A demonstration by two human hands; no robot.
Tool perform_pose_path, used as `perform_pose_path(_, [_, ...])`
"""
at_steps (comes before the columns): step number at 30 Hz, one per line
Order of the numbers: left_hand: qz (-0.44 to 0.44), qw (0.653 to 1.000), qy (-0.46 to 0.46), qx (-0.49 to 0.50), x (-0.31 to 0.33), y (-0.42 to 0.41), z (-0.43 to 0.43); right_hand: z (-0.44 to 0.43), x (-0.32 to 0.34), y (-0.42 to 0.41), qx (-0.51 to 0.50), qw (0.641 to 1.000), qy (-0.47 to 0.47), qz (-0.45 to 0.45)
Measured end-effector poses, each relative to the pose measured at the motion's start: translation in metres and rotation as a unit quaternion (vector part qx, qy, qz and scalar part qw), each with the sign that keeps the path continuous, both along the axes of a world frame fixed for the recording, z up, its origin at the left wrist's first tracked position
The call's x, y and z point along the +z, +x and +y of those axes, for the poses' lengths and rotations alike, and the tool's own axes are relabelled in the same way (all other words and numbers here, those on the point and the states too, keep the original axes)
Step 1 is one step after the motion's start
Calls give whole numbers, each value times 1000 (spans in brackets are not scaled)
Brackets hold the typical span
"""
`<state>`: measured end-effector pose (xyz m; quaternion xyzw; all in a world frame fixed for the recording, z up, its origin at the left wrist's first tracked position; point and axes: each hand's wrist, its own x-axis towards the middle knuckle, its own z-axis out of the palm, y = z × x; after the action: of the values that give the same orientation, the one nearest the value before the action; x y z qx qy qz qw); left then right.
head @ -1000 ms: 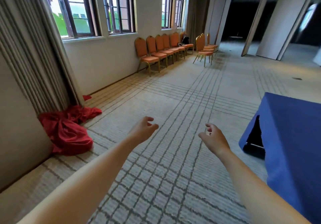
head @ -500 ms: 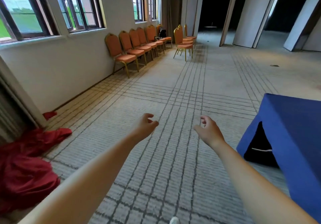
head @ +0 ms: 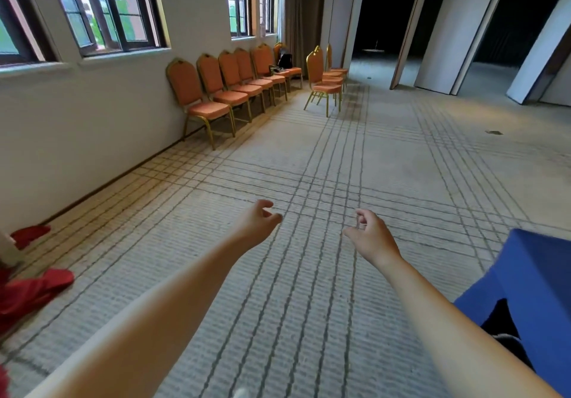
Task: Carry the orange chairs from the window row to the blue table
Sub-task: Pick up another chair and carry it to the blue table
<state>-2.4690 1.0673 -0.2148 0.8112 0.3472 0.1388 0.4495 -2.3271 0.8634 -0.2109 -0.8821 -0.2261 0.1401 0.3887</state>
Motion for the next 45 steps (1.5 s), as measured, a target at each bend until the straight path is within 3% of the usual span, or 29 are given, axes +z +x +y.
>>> perform_pose_path(12, [-25, 998, -12, -64, 20, 277, 225, 215, 8, 249, -42, 999, 12, -21])
perform_pose_path(19, [13, 995, -1, -95, 12, 404, 315, 303, -4, 378, -64, 998, 6, 0])
perform_pose_path(32, [23, 996, 37, -77, 28, 742, 496, 497, -1, 728, -48, 998, 25, -16])
perform_pose_path(40, [69, 994, 38, -72, 11, 903, 594, 588, -10, 890, -44, 999, -1, 4])
perform_pose_path(45, [52, 995, 34, -83, -1, 1030, 678, 663, -19, 1008, -48, 999, -1, 5])
